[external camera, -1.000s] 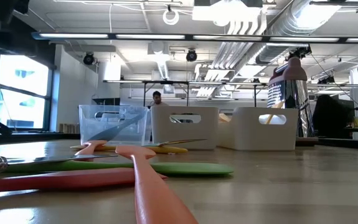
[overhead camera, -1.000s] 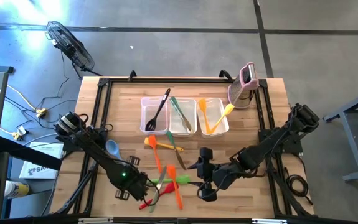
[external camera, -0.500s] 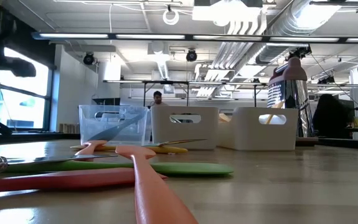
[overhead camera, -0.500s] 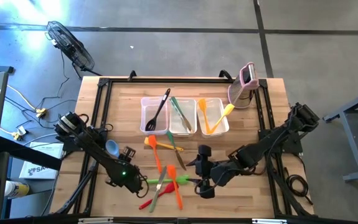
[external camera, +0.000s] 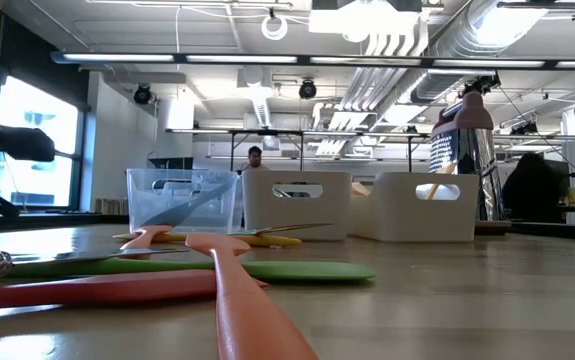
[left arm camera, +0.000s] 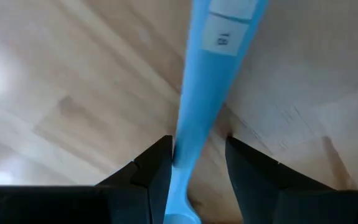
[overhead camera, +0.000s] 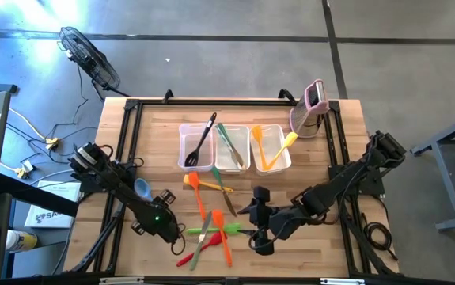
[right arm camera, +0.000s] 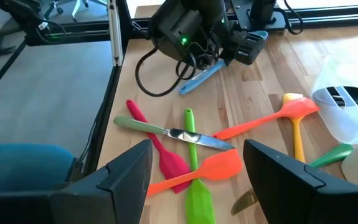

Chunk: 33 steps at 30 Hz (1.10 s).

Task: Pick & Place Kitchen Items
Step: Put the blue serving spoon into the transparent bin

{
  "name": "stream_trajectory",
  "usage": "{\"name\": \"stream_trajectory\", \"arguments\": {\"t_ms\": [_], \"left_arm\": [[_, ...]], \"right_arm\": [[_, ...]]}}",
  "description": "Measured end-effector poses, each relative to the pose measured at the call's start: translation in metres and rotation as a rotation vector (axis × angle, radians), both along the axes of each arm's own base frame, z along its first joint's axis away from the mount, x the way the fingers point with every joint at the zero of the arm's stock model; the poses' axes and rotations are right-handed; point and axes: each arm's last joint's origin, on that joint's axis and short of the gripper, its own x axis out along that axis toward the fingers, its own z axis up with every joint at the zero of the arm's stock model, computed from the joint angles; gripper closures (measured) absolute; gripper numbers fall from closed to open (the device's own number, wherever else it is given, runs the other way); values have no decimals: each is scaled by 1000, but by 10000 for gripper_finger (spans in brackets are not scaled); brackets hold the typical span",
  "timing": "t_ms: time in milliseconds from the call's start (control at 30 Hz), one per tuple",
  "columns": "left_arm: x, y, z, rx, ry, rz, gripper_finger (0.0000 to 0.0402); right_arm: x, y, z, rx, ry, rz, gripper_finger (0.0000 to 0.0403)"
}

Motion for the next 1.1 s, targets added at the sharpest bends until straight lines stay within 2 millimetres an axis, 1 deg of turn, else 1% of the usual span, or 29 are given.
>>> {"name": "stream_trajectory", "arguments": {"t_ms": [200, 267, 333, 467, 500, 600, 767, 833, 967, 1033, 1100], "left_arm": [[-6, 5, -9, -22, 35, -37, 260], [-7, 5, -10, -22, 32, -36, 270], [-7, 5, -10, -22, 28, -34, 291], [-1, 10, -11, -36, 18, 1, 355], [0, 12, -11, -46, 25, 9, 361], [4, 15, -12, -64, 34, 37, 360], [5, 16, -11, -29, 0, 59, 360], [6, 15, -9, -9, -7, 97, 360], [13, 12, 2, 33, -37, 152, 360], [17, 9, 11, 23, -59, 175, 361], [22, 3, 25, -15, -83, 188, 361]], "right_arm": [[0, 0, 0, 2, 0, -2, 160], [0, 0, 0, 3, 0, -2, 160], [0, 0, 0, 3, 0, -2, 160], [0, 0, 0, 2, 0, -2, 160], [0, 0, 0, 3, 0, -2, 160], [0, 0, 0, 1, -1, -5, 160], [0, 0, 0, 2, -1, -4, 160], [-1, 1, 0, 3, -1, -2, 160], [-1, 1, 0, -3, -1, 2, 160], [-1, 1, 0, -4, -1, 2, 160], [-1, 1, 0, -6, 1, 3, 160]]}}
